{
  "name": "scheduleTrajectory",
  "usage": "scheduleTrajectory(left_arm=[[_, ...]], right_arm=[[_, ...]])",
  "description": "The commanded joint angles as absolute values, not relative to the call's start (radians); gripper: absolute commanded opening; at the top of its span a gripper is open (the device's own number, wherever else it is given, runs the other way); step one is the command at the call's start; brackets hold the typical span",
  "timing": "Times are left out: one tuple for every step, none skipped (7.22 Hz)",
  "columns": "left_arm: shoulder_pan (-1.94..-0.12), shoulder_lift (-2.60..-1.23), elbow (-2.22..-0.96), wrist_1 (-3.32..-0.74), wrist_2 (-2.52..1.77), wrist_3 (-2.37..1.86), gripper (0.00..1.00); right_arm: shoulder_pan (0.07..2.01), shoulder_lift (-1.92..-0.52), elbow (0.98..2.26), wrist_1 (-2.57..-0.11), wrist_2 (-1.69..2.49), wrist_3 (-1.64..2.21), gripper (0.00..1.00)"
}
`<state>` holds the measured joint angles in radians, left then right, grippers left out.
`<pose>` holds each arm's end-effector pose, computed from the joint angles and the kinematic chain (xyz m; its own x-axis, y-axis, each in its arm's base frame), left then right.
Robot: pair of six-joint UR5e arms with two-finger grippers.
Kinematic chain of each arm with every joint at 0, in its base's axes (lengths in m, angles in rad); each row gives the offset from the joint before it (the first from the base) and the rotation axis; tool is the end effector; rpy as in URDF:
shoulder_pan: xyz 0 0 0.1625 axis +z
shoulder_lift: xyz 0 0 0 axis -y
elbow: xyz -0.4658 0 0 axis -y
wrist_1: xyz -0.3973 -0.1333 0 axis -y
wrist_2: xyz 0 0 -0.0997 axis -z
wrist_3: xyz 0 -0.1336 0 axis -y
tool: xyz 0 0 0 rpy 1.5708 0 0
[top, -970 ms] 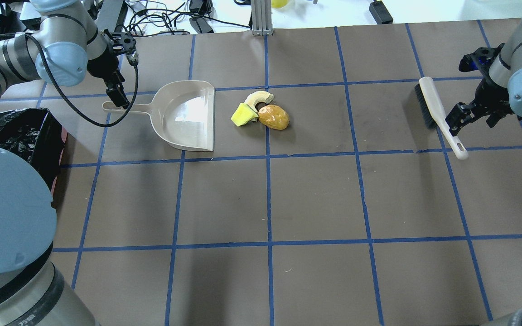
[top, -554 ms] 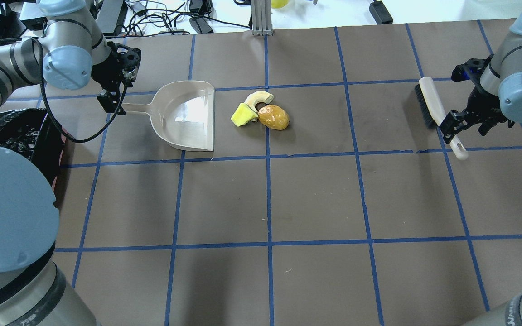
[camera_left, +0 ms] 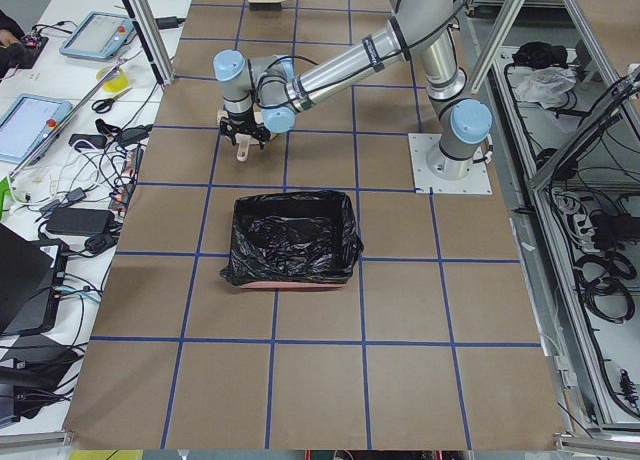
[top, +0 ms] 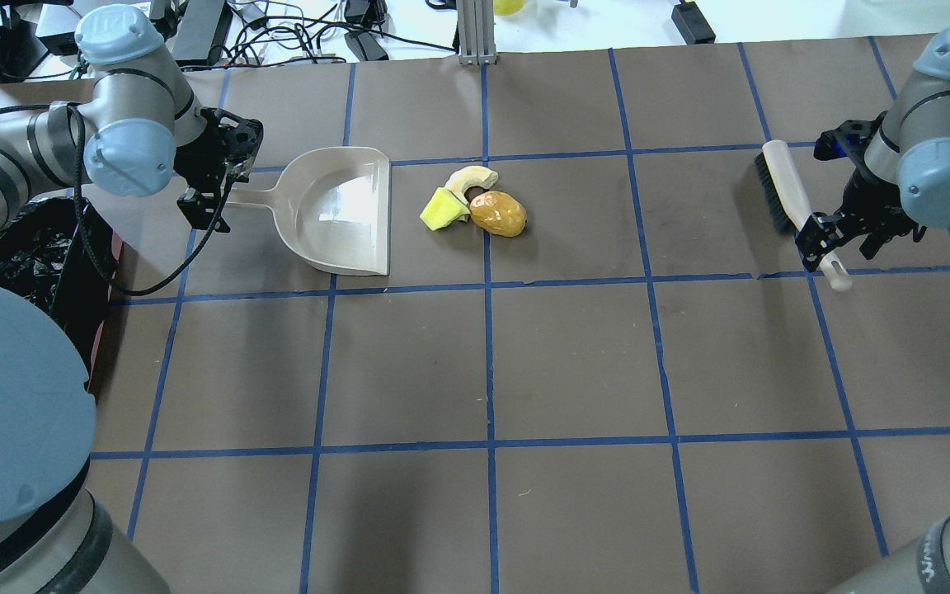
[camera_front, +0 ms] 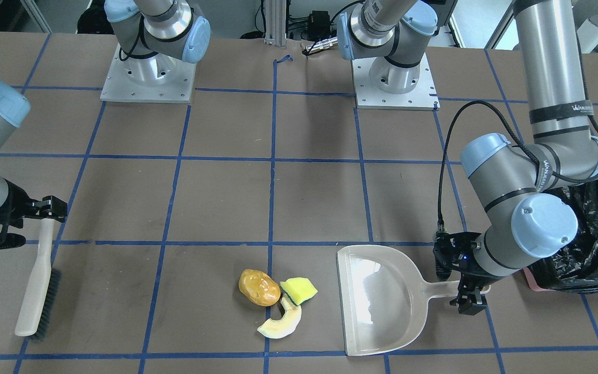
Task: Sweep and dump trash into bin
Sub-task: 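Grasp the dustpan handle with the left gripper while the right gripper grasps the brush handle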
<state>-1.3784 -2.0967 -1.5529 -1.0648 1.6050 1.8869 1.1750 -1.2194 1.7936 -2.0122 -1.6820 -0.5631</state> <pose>0.0037 -0.6924 0.2384 0.1232 0.9923 0.0125 0.9918 -0.1236 0.0319 -0.1124 -0.5764 0.2392 -0.9842 -0.1757 0.0223 -0.1694 0.9707 0.1707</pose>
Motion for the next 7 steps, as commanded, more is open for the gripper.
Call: scheduleTrajectory(left_arm=[[-1.373, -2.095, -1.555, -1.060, 1.608, 1.815, 0.58], [-1.371, -2.097, -1.554, -1.060, 1.609, 1.790, 0.52], [-1.371, -2.100, -1.552, -1.057, 1.606, 1.764, 0.41], [-1.371, -2.106, -1.552, -1.049, 1.605, 1.763, 0.31], [-1.373, -2.109, -1.548, -1.039, 1.603, 1.761, 0.18], [-1.374, -2.109, -1.540, -1.039, 1.605, 1.764, 0.00], [-1.374, -2.106, -1.540, -1.039, 1.608, 1.772, 0.00]], right_arm=[[1.175, -1.213, 1.801, -2.011, -1.684, -0.565, 0.87], [1.175, -1.210, 1.801, -2.011, -1.684, -0.563, 0.80], [1.175, -1.209, 1.801, -2.013, -1.683, -0.564, 0.78], [1.175, -1.209, 1.799, -2.013, -1.678, -0.563, 0.72], [1.175, -1.207, 1.799, -2.014, -1.678, -0.558, 0.71], [1.175, -1.207, 1.799, -2.014, -1.675, -0.558, 0.69], [1.175, -1.207, 1.798, -2.014, -1.675, -0.557, 0.67]])
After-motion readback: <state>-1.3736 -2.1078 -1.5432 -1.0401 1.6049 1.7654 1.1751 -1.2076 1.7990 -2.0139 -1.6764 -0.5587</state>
